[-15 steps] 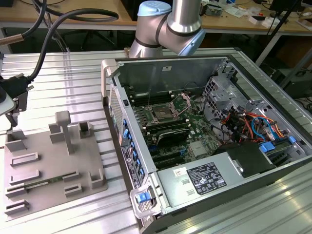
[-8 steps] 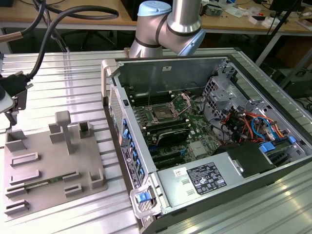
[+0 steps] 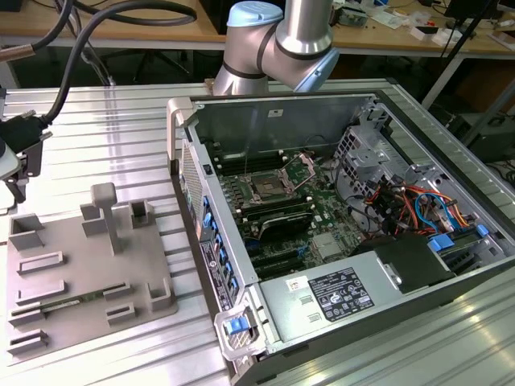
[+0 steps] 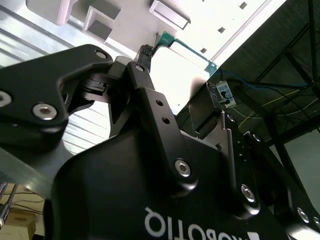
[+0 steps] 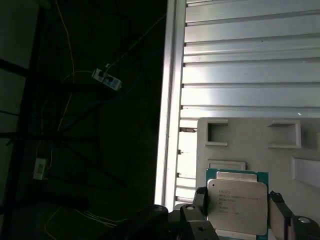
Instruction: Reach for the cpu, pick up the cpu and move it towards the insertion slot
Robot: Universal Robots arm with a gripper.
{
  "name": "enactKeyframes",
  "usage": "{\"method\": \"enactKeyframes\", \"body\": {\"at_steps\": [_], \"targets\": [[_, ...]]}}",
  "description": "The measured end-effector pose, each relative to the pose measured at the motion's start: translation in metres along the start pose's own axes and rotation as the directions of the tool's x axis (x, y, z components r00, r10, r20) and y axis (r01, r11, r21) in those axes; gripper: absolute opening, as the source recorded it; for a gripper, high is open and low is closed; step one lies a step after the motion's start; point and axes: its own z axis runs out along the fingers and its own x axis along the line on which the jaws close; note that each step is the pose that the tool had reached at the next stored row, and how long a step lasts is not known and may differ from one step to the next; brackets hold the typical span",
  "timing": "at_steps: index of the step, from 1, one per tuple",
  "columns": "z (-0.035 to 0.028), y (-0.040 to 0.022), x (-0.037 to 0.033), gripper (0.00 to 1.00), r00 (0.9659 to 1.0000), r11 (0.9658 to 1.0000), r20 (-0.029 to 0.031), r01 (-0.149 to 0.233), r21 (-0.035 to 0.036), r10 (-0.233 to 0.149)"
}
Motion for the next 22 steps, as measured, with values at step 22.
{"method": "enactKeyframes", "body": {"at_steps": [22], "targets": [[-0.0141,0.0003,0.0001,0.55,1.0000,0.9997,-0.0022,0.000,-0.0244,0.000]]}}
